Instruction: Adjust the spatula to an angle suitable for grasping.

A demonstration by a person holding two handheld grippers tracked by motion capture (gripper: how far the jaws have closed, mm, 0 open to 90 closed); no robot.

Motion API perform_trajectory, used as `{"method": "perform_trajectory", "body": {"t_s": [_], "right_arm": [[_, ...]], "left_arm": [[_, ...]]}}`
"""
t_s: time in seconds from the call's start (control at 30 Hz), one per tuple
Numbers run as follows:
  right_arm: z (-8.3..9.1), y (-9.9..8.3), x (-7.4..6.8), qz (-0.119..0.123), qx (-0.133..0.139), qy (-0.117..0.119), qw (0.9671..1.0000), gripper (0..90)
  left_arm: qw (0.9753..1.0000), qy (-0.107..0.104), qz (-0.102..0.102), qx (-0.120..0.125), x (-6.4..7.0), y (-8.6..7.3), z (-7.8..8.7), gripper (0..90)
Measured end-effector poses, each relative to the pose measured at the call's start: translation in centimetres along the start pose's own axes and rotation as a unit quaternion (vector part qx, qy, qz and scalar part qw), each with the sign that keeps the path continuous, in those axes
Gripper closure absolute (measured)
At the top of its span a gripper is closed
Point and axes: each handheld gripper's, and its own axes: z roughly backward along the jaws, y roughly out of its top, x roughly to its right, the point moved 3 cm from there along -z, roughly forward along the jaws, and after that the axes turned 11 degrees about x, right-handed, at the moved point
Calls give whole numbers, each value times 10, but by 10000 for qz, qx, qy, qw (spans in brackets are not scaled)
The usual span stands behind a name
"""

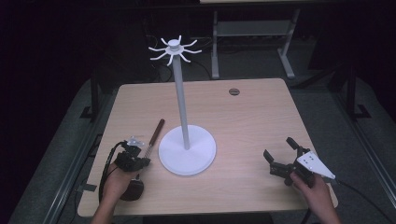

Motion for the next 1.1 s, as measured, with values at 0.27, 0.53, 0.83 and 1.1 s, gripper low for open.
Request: {"method": "perform_trajectory", "body": {"t_s": [0.27,0.53,0.83,1.1], "right_arm": [[0,0,0,6,-2,6,10000,0],[0,0,0,-4,-1,8,10000,0],[0,0,0,-2,-4,8,10000,0],[0,0,0,-4,1,9,10000,0]], "left_arm": [[9999,161,36,-3,-12,-3,4,897],[9995,317,37,-20,-22,-5,7,897],[9984,536,146,-47,-36,-9,13,897],[9977,604,306,20,-46,-11,19,897]]}}
